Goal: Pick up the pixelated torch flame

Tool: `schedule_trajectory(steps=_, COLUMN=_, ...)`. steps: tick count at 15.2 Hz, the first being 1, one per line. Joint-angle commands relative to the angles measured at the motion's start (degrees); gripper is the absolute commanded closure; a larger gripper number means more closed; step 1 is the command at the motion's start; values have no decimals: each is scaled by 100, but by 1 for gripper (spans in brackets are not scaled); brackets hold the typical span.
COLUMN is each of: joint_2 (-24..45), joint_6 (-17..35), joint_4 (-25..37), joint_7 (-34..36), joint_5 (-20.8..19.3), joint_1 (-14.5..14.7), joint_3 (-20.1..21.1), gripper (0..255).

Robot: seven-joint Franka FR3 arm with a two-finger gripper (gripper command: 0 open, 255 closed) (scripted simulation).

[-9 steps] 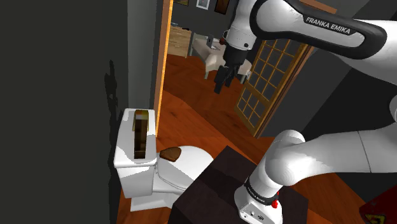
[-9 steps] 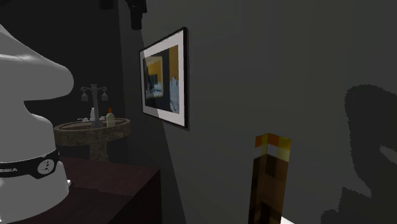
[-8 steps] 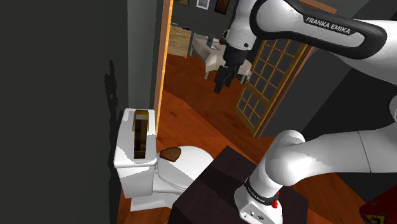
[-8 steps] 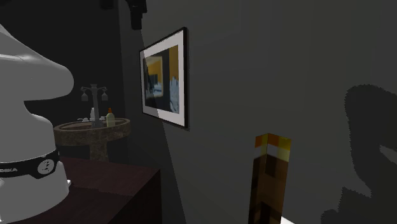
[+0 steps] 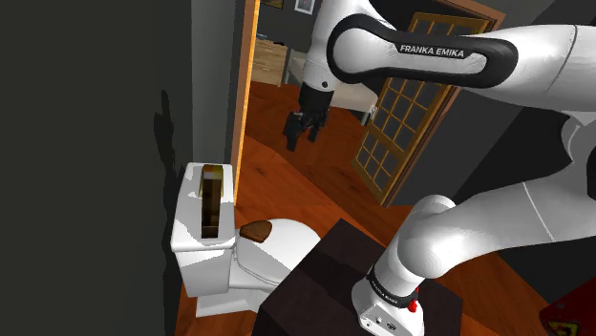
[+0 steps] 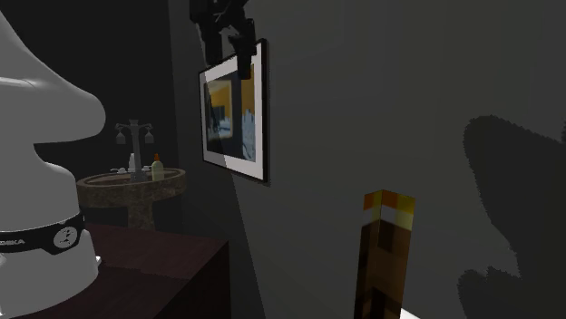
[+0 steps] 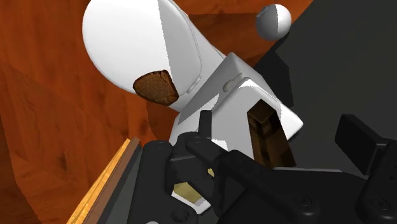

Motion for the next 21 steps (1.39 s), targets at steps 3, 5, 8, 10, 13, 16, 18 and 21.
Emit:
schedule_trajectory(steps=3, joint_2=746, joint_6=688, joint_4=91, joint_7=546, joint_5=51, joint_1=-65, joint_3=292, gripper=0)
schedule_trajectory(steps=5, joint_2=1143, joint_6=987, joint_4=199, joint_7=824, joint_5=37, joint_1=-104, joint_3=431, gripper=0)
schedule_trajectory(steps=8, joint_2=1770, joint_6=1397, joint_4=427, joint_7=1255, joint_5=-41, joint_1=-164, joint_3=621, gripper=0)
schedule_trajectory(steps=10, joint_2=2205, joint_6=1639, joint_4=620, joint_7=1553, joint_5=-132, joint_1=-201, joint_3=732, gripper=0)
schedule_trajectory(steps=13, joint_2=2878, joint_6=1950, joint_4=972, joint_7=2015, joint_5=-326, joint_1=-239, joint_3=862, gripper=0)
schedule_trajectory(steps=16, joint_2=3567, joint_6=2191, joint_4=1398, joint_7=2484, joint_5=-575, joint_1=-243, joint_3=939, gripper=0)
schedule_trajectory(steps=18, joint_2=4031, joint_6=2309, joint_4=1722, joint_7=2790, joint_5=-756, joint_1=-216, joint_3=952, gripper=0)
schedule_trajectory(steps=21, joint_2=4728, joint_6=2426, joint_4=2270, joint_7=3220, joint_5=-1022, joint_1=-135, joint_3=920, gripper=0)
